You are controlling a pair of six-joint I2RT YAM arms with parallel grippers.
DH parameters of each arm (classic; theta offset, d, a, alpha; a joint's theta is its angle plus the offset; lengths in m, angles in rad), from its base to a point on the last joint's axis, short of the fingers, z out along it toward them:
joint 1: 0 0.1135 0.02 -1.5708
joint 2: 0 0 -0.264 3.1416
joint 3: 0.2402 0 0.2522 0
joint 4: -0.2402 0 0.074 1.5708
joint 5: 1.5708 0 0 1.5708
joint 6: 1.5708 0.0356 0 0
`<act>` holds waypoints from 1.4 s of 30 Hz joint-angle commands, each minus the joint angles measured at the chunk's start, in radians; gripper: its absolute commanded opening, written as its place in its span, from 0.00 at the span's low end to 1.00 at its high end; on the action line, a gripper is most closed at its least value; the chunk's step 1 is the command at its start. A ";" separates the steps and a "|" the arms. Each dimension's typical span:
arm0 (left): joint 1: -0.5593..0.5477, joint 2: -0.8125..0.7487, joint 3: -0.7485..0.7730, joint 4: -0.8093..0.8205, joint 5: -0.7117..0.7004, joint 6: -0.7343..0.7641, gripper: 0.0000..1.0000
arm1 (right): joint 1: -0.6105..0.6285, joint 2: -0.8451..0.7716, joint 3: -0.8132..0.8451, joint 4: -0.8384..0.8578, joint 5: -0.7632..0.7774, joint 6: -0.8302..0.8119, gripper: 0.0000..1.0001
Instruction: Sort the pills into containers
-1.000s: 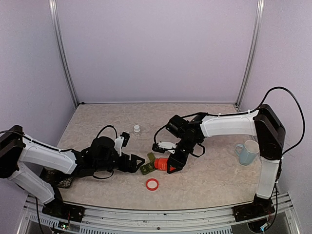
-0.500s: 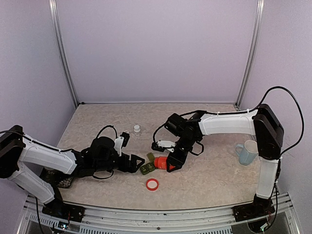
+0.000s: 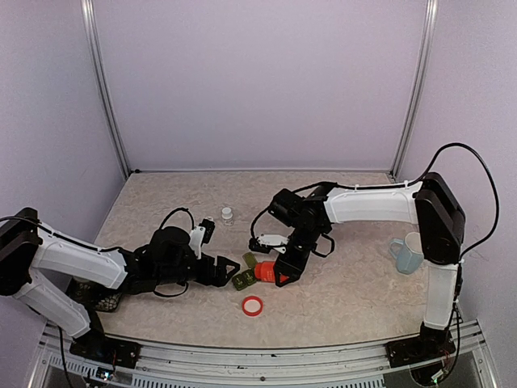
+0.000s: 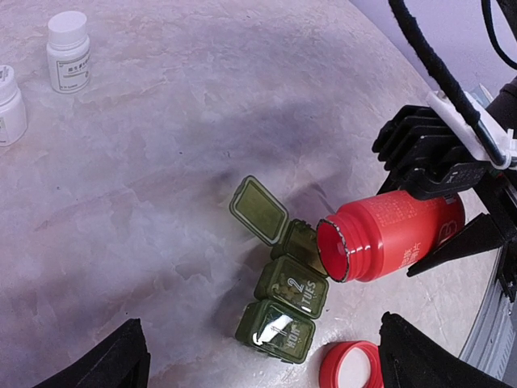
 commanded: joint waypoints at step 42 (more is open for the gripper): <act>0.005 0.039 -0.028 0.077 0.018 -0.016 0.96 | 0.048 0.071 0.179 -0.171 0.116 0.000 0.30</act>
